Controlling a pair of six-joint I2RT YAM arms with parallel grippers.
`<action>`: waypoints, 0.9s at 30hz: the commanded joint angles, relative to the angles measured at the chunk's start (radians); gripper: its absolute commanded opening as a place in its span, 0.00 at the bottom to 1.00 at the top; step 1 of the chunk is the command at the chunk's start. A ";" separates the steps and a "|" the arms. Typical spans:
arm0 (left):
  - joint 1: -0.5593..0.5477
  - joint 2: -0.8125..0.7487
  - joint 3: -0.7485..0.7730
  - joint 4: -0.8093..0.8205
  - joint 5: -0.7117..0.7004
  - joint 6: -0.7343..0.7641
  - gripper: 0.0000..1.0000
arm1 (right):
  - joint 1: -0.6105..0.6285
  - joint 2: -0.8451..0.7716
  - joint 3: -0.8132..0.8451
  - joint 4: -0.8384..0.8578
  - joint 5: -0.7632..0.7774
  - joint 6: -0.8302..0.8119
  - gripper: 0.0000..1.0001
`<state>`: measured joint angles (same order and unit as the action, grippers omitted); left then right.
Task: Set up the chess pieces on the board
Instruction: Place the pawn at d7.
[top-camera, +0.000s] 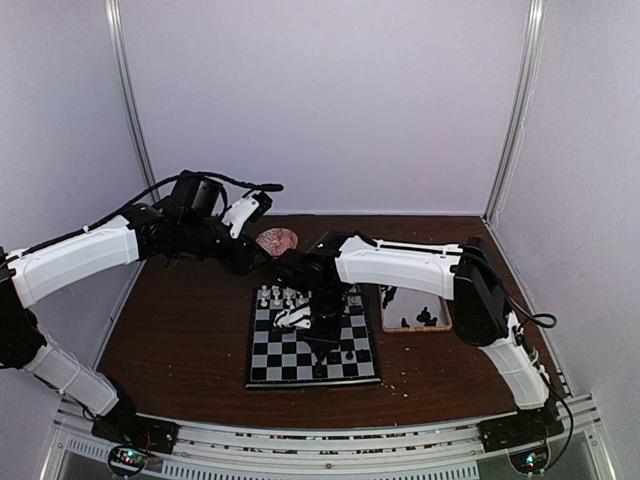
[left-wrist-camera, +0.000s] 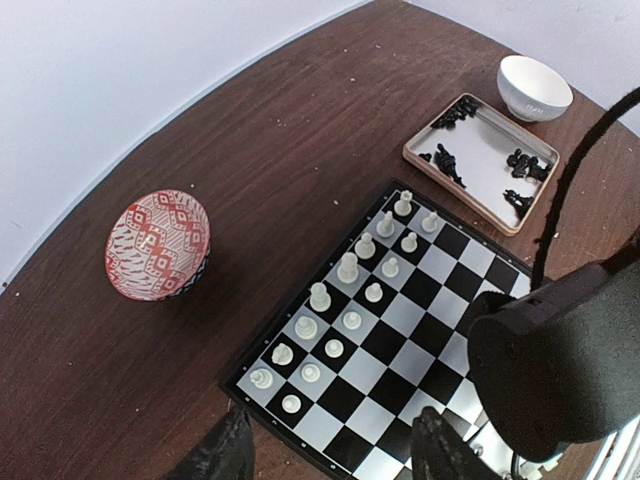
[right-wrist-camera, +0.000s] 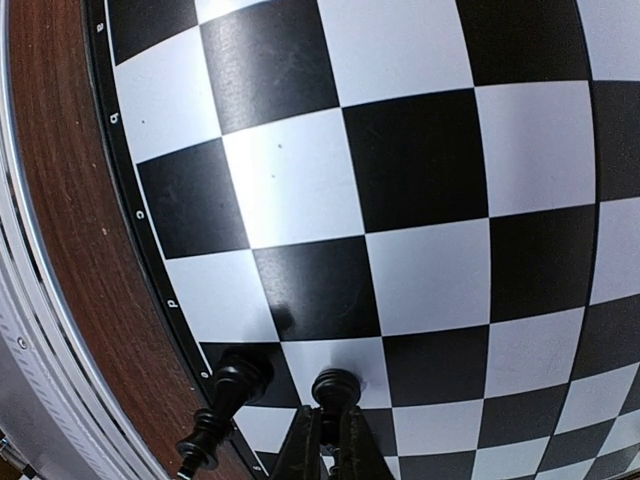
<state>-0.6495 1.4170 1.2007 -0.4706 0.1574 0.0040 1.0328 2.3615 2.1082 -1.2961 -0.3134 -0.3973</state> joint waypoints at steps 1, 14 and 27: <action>0.007 -0.027 0.005 0.036 -0.002 -0.010 0.55 | 0.007 0.030 0.050 -0.019 -0.001 -0.008 0.03; 0.007 -0.021 0.005 0.038 0.000 -0.010 0.55 | 0.010 0.039 0.049 -0.037 -0.008 -0.016 0.04; 0.007 -0.018 0.006 0.037 -0.001 -0.011 0.55 | 0.013 0.016 0.059 -0.016 0.026 0.005 0.20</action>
<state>-0.6495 1.4170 1.2007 -0.4706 0.1577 0.0040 1.0367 2.3829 2.1426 -1.3125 -0.3145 -0.3954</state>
